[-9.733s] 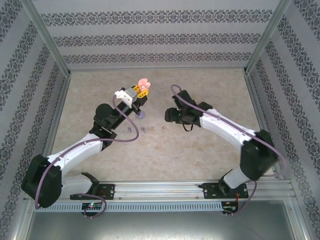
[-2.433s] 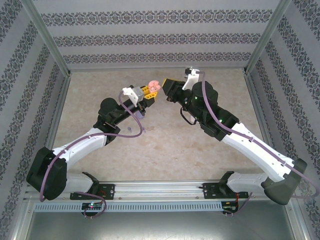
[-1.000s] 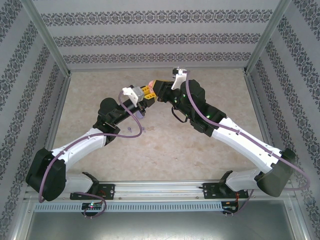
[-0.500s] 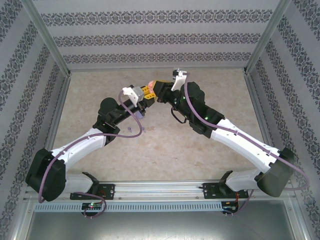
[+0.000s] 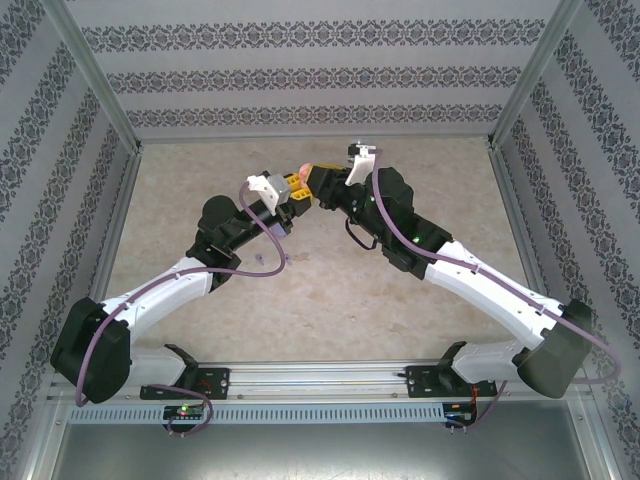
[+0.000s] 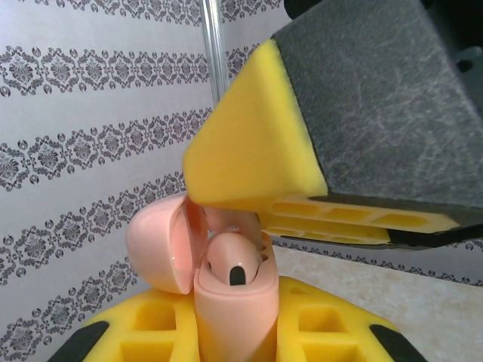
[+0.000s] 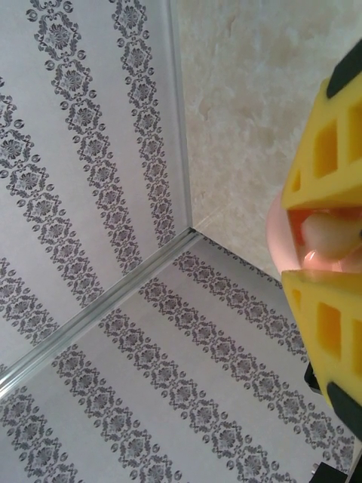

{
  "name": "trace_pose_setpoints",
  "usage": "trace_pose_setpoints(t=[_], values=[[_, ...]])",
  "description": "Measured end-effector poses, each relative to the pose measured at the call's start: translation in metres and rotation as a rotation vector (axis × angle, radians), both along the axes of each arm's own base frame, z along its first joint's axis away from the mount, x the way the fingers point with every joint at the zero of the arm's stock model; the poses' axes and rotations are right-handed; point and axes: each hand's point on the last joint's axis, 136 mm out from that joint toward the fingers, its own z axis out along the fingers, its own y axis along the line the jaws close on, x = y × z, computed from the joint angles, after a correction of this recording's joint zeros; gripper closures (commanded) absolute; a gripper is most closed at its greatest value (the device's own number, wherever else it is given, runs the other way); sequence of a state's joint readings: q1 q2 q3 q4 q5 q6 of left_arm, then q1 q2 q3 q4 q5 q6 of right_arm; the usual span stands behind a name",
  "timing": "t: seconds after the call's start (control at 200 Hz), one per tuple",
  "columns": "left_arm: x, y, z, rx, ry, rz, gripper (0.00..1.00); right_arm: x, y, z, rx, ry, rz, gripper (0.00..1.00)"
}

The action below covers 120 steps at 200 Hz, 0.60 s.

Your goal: Insert the wireless bluetooth earbuds into the charging case

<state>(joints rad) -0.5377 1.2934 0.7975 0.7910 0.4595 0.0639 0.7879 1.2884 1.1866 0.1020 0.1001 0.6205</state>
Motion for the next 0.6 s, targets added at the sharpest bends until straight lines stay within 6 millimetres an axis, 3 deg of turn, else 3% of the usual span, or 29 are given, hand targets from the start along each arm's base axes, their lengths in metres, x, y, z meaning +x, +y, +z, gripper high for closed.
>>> trace_pose_setpoints(t=[0.33, 0.599], values=[[-0.002, -0.002, 0.008, -0.011, -0.016, -0.007, 1.0, 0.012, -0.006, 0.009, 0.008, 0.026, -0.034, 0.55], [-0.004, -0.004, 0.008, -0.011, -0.018, -0.013, 1.0, 0.013, -0.014, 0.007, 0.007, 0.049, -0.053, 0.38]])
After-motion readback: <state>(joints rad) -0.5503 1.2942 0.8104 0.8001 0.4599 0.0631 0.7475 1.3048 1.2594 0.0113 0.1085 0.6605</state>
